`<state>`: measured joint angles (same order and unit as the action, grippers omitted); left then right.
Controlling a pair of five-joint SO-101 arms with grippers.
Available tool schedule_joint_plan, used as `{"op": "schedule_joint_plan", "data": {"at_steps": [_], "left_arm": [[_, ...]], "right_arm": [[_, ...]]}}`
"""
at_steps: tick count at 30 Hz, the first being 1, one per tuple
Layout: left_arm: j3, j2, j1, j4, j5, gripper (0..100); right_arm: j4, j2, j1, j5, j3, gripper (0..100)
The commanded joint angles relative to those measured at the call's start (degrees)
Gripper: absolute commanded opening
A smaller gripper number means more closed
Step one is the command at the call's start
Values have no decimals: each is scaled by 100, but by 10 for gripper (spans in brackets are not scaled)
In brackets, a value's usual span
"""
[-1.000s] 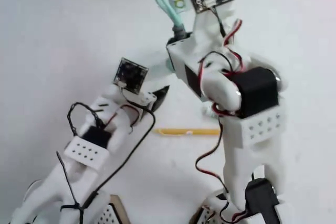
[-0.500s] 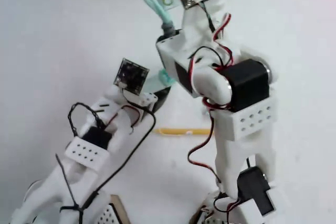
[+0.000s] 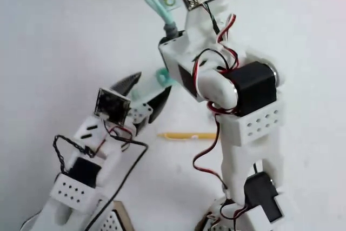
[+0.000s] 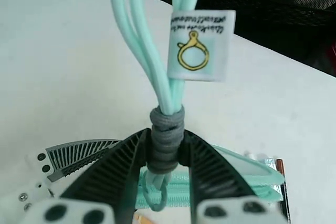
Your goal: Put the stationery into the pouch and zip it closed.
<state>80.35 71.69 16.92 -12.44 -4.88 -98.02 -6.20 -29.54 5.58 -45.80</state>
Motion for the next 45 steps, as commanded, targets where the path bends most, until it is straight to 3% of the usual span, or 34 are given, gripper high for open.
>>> {"op": "schedule_joint_plan", "data": {"at_steps": [1, 5, 10, 13, 17, 26, 31, 37, 45], "left_arm": [[-141, -233, -22, 211, 18, 274], [-246, -963, -22, 668, 18, 272], [-281, -1358, -48, 985, 18, 271], [-255, -1209, -48, 985, 26, 267], [-176, -699, 4, 765, 44, 219], [695, 1007, 488, 607, 26, 214], [677, 1007, 523, 484, 26, 210], [686, 1007, 523, 527, 26, 80], [686, 1007, 532, 510, 18, 94]], "right_arm": [[-40, -31, -4, 9, -229, 18], [-13, -92, -330, 97, -237, 18], [259, -330, -1174, 1204, -237, 18], [365, -374, -1455, 1213, -237, 18], [444, -374, -1429, 1213, -220, 18], [479, -374, -1200, 738, -167, 18], [470, -365, -1015, 738, -114, 18], [523, -365, -690, 730, 343, 18], [646, -365, -576, 730, 431, 18]]}}
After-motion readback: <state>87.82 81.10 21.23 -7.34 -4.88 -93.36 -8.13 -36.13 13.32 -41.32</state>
